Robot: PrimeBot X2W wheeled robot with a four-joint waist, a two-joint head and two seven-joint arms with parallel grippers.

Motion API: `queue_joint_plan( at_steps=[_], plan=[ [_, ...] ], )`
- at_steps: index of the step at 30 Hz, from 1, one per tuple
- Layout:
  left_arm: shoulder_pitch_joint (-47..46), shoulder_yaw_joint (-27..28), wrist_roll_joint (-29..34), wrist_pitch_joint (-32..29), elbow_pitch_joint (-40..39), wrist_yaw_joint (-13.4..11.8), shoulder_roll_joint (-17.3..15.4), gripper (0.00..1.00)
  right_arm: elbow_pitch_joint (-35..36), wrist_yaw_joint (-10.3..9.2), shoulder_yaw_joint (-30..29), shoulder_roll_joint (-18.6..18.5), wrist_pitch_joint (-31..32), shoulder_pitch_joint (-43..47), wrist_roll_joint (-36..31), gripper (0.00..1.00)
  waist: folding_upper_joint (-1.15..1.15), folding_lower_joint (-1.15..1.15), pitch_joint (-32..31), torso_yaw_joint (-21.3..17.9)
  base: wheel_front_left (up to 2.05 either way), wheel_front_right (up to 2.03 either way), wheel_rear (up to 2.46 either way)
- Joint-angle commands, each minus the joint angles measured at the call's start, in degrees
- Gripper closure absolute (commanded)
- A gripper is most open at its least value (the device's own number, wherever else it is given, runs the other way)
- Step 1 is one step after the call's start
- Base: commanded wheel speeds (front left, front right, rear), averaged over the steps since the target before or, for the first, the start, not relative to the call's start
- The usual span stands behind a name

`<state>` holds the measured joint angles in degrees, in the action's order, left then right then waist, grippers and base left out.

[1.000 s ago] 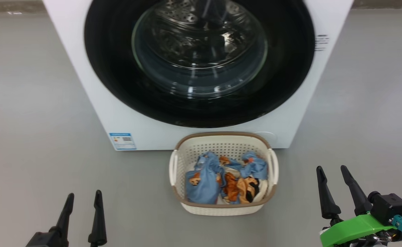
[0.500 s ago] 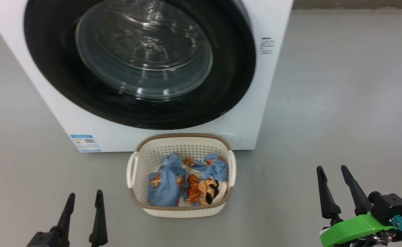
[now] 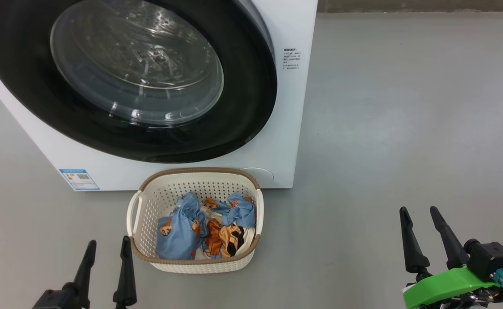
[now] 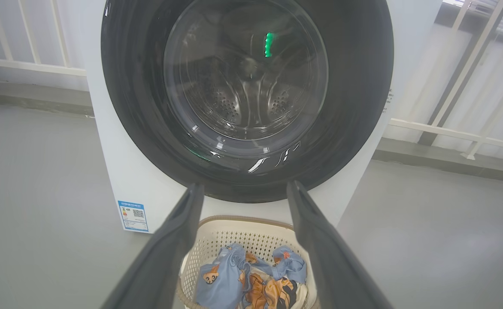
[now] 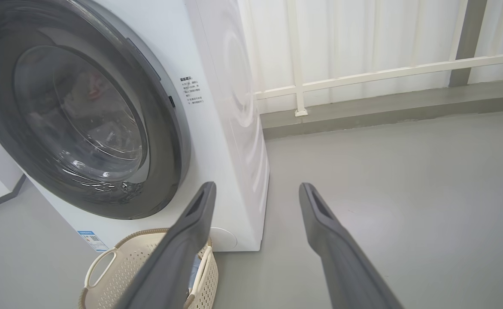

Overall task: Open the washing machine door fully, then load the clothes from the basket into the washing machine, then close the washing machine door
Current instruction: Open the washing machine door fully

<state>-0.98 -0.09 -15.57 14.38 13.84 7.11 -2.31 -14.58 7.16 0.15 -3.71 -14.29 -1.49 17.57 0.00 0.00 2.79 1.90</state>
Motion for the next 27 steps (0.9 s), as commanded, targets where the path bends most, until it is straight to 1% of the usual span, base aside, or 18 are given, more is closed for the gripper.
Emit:
queue_joint_plan(
  at_steps=[1,6,7,8,9,10,11,13,17,21,27],
  plan=[
    [-1.7,1.5,-0.5,0.6,-1.2,0.1,-0.6,0.0,1.3,0.33,1.4,-0.4,-0.7,-0.6,-0.3,0.0,0.0,0.0,0.0,0.1,0.08,0.08,-0.16],
    [-1.7,1.3,-0.8,0.6,-0.8,0.2,-0.6,0.0,0.9,0.33,1.7,-0.5,-0.7,-0.8,0.0,0.0,0.0,0.0,-0.2,0.2,0.0,0.0,0.0],
    [-1.6,1.2,-0.9,0.6,-0.8,0.2,-0.6,0.0,0.8,0.33,1.9,-0.5,-0.7,-0.9,0.2,0.03,0.0,0.0,-0.3,0.2,0.0,0.0,0.0],
    [-1.6,1.1,-1.0,0.6,-0.8,0.2,-0.6,0.0,0.7,0.33,2.1,-0.4,-0.7,-1.0,0.4,0.55,0.0,0.0,-0.3,0.2,0.0,0.0,0.0],
    [-1.6,1.0,-1.2,0.6,-0.8,0.2,-0.6,0.0,0.6,0.33,2.3,-0.4,-0.7,-1.2,0.6,0.67,0.0,0.0,-0.4,0.2,0.0,0.0,0.0],
    [-1.5,0.9,-1.2,0.6,-0.8,0.2,-0.6,0.0,0.5,0.33,2.5,-0.4,-0.7,-1.5,1.0,0.85,0.0,0.0,-0.4,0.2,0.0,0.0,0.0],
    [-1.5,0.8,-1.3,0.6,-0.8,0.2,-0.6,0.0,0.5,0.33,2.6,-0.3,-0.7,-1.8,1.6,1.0,0.0,0.0,-0.4,0.2,0.0,0.0,0.0],
    [-1.4,0.7,-1.5,0.6,-0.7,0.2,-0.6,0.0,0.6,0.33,2.6,-0.1,-0.7,-2.7,3.8,1.0,0.0,0.0,-0.5,0.2,0.0,0.0,0.0],
    [-1.5,0.3,-1.9,0.6,-0.8,0.1,-0.6,0.0,1.0,0.33,2.9,0.5,-0.7,-5.5,10.3,1.0,0.0,0.0,-0.3,0.1,0.0,0.0,0.0],
    [-1.9,-0.1,-2.1,0.6,-0.8,0.0,-0.6,0.0,1.7,0.33,3.3,0.7,-0.7,-9.9,18.0,1.0,0.0,0.0,0.2,0.2,0.0,0.0,0.0],
    [-3.1,-1.0,-2.6,0.6,-0.8,0.0,-0.6,0.0,3.3,0.33,2.8,0.8,-0.7,-18.4,31.9,1.0,0.0,0.0,1.4,1.2,0.0,0.0,0.0]
  ],
)
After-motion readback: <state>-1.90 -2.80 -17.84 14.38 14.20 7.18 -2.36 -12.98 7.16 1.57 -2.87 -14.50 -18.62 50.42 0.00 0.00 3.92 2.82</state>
